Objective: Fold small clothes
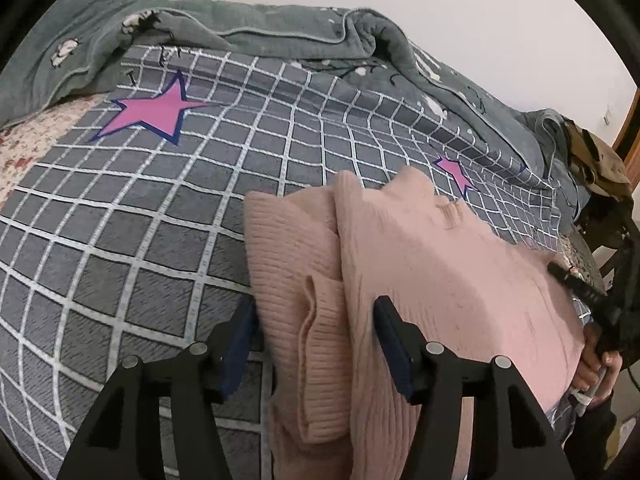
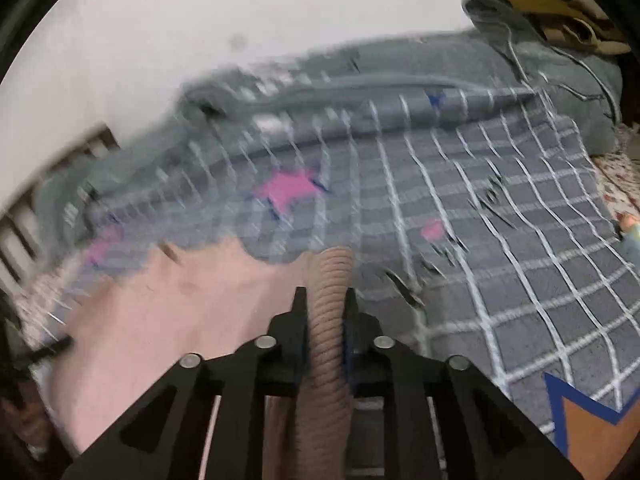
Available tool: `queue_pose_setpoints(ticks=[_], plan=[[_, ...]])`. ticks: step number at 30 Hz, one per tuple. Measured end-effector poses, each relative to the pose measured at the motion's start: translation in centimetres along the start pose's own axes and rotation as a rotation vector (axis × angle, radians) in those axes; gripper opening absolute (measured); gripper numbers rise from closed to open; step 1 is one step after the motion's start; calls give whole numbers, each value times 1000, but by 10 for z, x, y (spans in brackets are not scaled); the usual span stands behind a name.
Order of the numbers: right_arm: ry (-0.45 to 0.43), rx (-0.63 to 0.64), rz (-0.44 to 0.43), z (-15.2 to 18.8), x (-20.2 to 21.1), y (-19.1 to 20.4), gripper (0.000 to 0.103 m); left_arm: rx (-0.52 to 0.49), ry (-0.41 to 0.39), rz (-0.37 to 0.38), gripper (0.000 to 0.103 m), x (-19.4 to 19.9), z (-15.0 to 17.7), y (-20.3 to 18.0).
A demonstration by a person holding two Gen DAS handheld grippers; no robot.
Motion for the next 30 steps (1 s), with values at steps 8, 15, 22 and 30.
queue_pose_setpoints(ticks=[8,15,22,30], plan=[[-136,66,180,-14,65,2,42,-23,-10,-2,59,-4,6,-3],[-109,116,-63,23,90,101,42,4,2,13,58,5,11,-1],[-99,312,42,104,62,162,43,14,20,40,58,17,16,-1],[-63,244,120,76,20,158,44,10,-3,56,58,30,24,2]])
Point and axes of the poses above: each gripper's, at about its wrist camera, not at the fingertips, and x roughly against the way its jaws point, y to its left, z to its underside, the point moved 5 cm from there along -x, roughly the way its jaws point, and after that the axes turned 12 degrees about -y, right-handed, at the moved point
